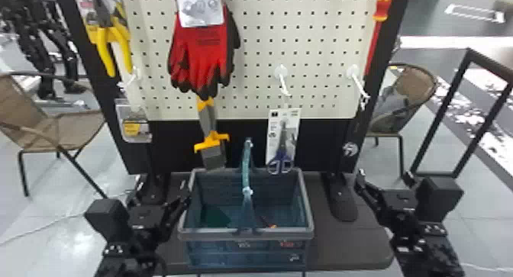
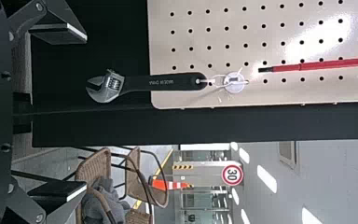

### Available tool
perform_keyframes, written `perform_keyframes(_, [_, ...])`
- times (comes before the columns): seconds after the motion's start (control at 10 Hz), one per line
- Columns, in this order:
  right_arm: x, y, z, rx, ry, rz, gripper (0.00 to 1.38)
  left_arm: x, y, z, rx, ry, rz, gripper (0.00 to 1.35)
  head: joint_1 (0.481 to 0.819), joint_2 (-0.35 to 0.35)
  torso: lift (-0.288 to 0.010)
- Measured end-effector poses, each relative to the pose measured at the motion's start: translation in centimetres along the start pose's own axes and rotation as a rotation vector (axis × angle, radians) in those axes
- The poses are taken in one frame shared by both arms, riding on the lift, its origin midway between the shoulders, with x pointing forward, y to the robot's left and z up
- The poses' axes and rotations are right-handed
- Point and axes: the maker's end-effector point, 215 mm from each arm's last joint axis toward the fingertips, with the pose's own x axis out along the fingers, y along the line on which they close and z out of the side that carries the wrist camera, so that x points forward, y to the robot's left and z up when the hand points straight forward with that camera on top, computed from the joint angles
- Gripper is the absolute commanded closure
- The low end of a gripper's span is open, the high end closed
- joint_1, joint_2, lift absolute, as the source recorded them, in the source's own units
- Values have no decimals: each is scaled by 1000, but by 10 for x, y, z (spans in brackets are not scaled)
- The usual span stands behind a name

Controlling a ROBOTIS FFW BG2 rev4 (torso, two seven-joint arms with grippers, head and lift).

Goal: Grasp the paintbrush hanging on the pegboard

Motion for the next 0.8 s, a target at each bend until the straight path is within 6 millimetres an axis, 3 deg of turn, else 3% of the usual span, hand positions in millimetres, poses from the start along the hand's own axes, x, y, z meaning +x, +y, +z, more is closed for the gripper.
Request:
perform_keyframes(0.5, [1,2,1,0,-2,8,182,51,13,50,-8,-8,-211,248,549,0,-100])
perform_keyframes(0.8, [3,6,5,0,-9,20,182,74,7,73,-51,-27,-367,248,549,0,-100])
